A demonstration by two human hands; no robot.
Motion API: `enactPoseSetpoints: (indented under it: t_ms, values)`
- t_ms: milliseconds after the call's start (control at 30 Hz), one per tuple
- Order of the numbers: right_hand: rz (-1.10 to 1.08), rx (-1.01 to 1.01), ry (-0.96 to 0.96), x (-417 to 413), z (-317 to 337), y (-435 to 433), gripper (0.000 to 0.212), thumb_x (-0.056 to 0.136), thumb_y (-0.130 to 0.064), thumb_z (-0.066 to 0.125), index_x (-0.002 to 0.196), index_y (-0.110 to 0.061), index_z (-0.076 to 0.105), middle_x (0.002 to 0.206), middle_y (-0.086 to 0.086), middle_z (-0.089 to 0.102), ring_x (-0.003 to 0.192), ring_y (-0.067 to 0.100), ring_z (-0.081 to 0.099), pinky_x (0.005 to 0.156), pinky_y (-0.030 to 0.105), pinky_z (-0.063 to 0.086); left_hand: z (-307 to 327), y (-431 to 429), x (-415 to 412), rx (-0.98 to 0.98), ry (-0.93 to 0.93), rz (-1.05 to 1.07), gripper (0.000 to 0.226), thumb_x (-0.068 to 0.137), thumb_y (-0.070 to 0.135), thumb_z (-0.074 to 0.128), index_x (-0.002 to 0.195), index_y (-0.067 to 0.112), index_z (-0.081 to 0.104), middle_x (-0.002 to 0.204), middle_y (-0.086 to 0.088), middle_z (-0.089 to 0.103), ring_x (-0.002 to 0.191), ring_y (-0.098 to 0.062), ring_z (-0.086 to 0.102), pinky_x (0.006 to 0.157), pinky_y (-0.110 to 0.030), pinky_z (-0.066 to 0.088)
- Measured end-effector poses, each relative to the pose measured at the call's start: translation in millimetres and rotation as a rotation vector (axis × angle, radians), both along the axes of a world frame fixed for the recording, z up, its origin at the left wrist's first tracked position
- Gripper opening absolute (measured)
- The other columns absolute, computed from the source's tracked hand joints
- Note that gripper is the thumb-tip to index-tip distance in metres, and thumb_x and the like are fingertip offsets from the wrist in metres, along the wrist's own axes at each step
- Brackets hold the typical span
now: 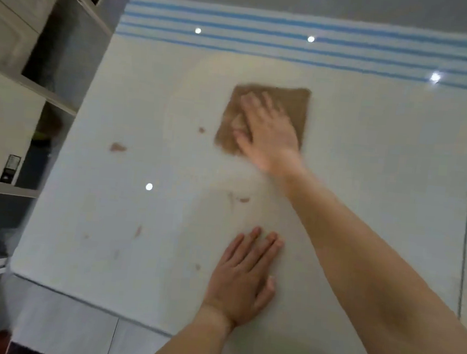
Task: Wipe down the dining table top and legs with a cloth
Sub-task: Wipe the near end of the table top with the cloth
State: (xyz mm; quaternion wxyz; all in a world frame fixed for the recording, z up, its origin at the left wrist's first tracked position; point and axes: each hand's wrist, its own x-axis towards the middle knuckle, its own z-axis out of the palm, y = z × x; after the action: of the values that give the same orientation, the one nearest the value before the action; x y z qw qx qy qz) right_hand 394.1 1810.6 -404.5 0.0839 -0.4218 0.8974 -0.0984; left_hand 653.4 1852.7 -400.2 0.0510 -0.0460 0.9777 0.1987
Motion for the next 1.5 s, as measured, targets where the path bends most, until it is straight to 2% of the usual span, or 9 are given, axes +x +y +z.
enactPoseSetpoints:
  t_ms: [167,367,533,767,867,933,1067,1300,1500]
  values:
    - [0.336,0.036,0.026,28.3,-1.4,108.8,0.07,0.093,-0.058,0.039,0.153,-0.024,0.026,0.16,-0.008,0.024,0.15,0.016,0.016,0.122,0.036,0.014,-6.5,-1.1,-0.3,-0.015,0.022,-0.003,0.068,0.082,0.036,0.049,0.146,0.019,0.035,0.154,0.005,0.031,0.145,-0.019,0.024,0.114,-0.041,0.025]
    - [-0.326,0.017,-0.058,-60.9,15.2,227.1,0.083,0.082,-0.063,0.041,0.152,-0.02,0.03,0.158,0.003,0.032,0.148,0.021,0.021,0.121,0.039,0.019,-5.2,-1.7,1.8,-0.002,0.02,0.004,0.066,0.081,0.037,0.051,0.144,0.02,0.039,0.152,0.004,0.036,0.143,-0.019,0.028,0.112,-0.041,0.027]
    - [-0.689,0.004,-0.044,-101.5,6.3,140.0,0.092,0.083,-0.059,0.027,0.154,-0.003,0.014,0.162,0.016,0.013,0.15,0.03,0.01,0.123,0.04,0.006,-4.9,-0.4,1.1,0.022,0.009,0.015,0.068,0.08,0.038,0.051,0.145,0.021,0.038,0.152,0.005,0.036,0.144,-0.019,0.027,0.113,-0.041,0.027]
    - [0.041,-0.034,-0.061,28.0,1.5,-74.7,0.075,0.097,-0.05,0.038,0.155,-0.009,0.014,0.163,0.007,0.012,0.151,0.024,0.006,0.121,0.036,0.003,-4.5,-0.1,1.5,-0.018,0.055,-0.005,0.058,0.077,0.038,0.056,0.131,0.019,0.05,0.138,0.001,0.053,0.136,-0.024,0.04,0.117,-0.038,0.022]
    - [0.408,-0.002,-0.031,81.3,-4.1,-86.8,0.073,0.096,-0.052,0.038,0.154,-0.012,0.019,0.163,0.004,0.017,0.151,0.023,0.011,0.121,0.036,0.004,-7.8,1.6,1.5,-0.037,0.101,0.008,0.041,0.076,0.036,0.057,0.113,0.017,0.061,0.12,-0.002,0.062,0.125,-0.027,0.051,0.116,-0.039,0.026]
    - [0.541,-0.026,-0.024,70.3,-8.4,-57.7,0.072,0.094,-0.055,0.036,0.153,-0.014,0.026,0.161,0.002,0.024,0.149,0.021,0.018,0.122,0.036,0.011,-7.7,2.0,2.5,-0.028,0.074,0.014,0.053,0.081,0.036,0.054,0.131,0.021,0.05,0.137,0.001,0.053,0.136,-0.024,0.041,0.116,-0.039,0.024]
    - [0.149,-0.074,0.02,-23.5,-11.5,36.6,0.074,0.092,-0.059,0.031,0.153,-0.019,0.027,0.16,0.0,0.027,0.149,0.02,0.02,0.121,0.034,0.01,-7.7,-0.4,1.9,-0.02,0.033,-0.009,0.071,0.082,0.038,0.051,0.148,0.021,0.03,0.156,0.005,0.027,0.146,-0.019,0.02,0.116,-0.039,0.02]
    - [-0.513,0.009,-0.018,-87.0,6.7,176.3,0.083,0.089,-0.062,0.021,0.153,-0.01,0.024,0.161,0.011,0.023,0.149,0.029,0.016,0.121,0.047,0.014,-5.6,0.5,0.0,-0.017,0.045,0.008,0.067,0.08,0.035,0.05,0.144,0.02,0.039,0.151,0.004,0.038,0.142,-0.019,0.029,0.115,-0.039,0.025]
    - [-0.04,0.133,-0.062,157.4,9.2,255.4,0.08,0.087,-0.051,0.047,0.154,-0.016,0.022,0.158,0.007,0.03,0.15,0.025,0.016,0.121,0.04,0.013,-4.4,0.1,-0.1,-0.014,0.061,0.008,0.067,0.079,0.034,0.053,0.143,0.018,0.041,0.151,0.003,0.038,0.142,-0.02,0.031,0.114,-0.041,0.026]
